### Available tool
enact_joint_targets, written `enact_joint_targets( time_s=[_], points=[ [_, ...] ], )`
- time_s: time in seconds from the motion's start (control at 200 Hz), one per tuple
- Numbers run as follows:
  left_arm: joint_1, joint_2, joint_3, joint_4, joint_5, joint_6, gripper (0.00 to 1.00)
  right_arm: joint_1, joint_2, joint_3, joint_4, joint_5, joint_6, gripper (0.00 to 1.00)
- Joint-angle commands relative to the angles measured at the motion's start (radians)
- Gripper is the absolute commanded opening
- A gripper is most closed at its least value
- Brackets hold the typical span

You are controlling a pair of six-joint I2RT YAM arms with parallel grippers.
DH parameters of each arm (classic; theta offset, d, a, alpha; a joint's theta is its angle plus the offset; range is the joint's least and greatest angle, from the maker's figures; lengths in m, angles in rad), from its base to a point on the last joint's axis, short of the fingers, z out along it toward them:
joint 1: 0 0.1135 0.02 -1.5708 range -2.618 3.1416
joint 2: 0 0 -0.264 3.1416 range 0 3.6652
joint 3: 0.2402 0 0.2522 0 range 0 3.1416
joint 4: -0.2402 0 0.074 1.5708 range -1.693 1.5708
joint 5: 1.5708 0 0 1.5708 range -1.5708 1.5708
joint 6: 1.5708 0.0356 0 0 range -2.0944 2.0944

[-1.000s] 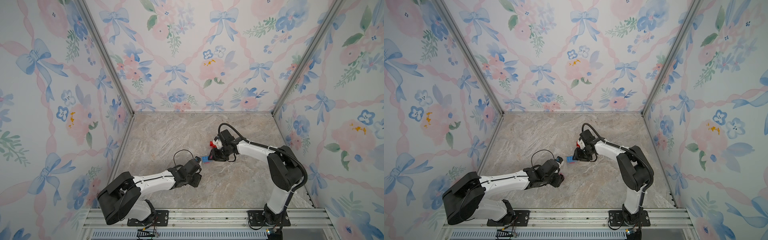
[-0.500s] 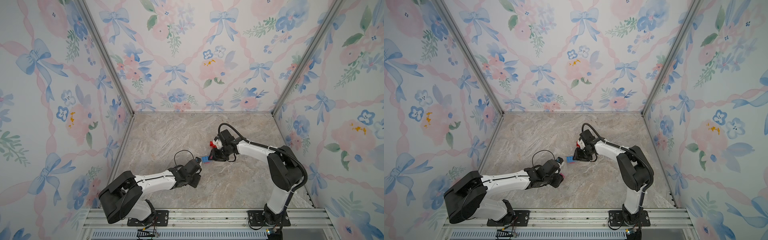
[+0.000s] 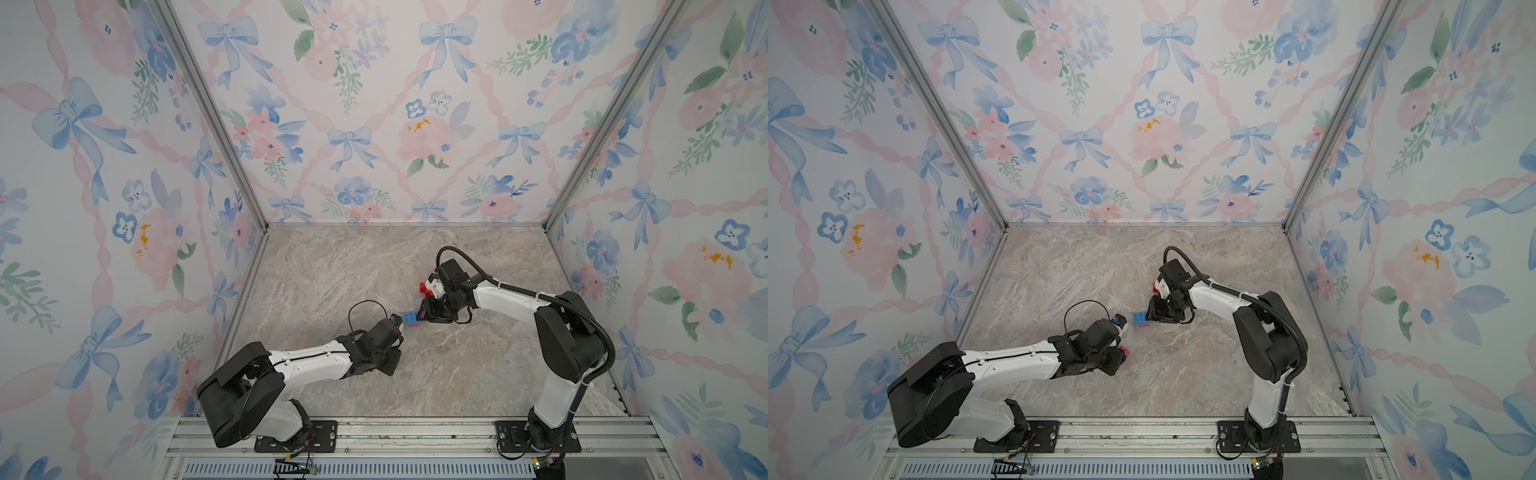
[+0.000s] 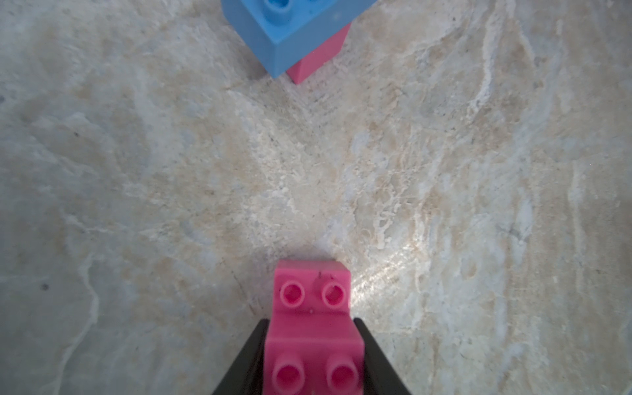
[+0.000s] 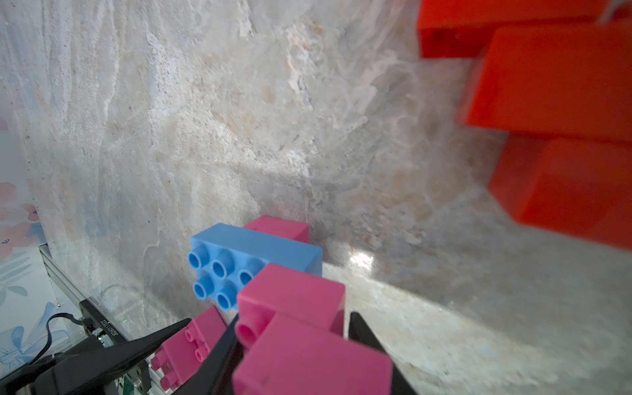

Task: Assemble the letter v with lego
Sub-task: Pick up the lego brick from the center of the board, then assemble the lego brick with the lego brick.

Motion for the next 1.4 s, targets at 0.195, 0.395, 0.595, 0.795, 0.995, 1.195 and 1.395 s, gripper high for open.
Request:
enact_joint_targets(
  time_s=[0.195,0.395,0.595,0.795,0.995,1.195,1.395],
  points=[
    [-0.004,-0.02,0.038,-0.016,-0.038,0.03,0.31,0.009,-0.008,0.024,-0.034,0.008,-0.018,0.48],
    [0.01,-0.03,0.128,-0.016,-0.055,0.143,0.0,0.01,-0.002,0.029,-0.035,0.003,-0.02,0.48],
    [0.091,-0.054,0.189,-0.036,0.07,0.327,0.0,0.01,-0.003,0.034,-0.041,0.008,-0.022,0.48],
    [0.21,-0.036,0.244,-0.072,0.194,0.54,0.0,0.015,-0.007,0.04,-0.04,0.015,-0.033,0.48],
    [0.268,0.085,0.391,-0.24,0.266,0.774,0.0,0.015,-0.011,0.047,-0.062,0.012,-0.053,0.48],
    [0.289,0.093,0.428,-0.281,0.223,0.894,0.0,0.009,-0.009,0.04,-0.06,0.0,-0.061,0.48],
    [0.297,0.102,0.451,-0.316,0.278,0.947,0.0,0.01,-0.012,0.043,-0.05,-0.001,-0.056,0.48]
  ],
)
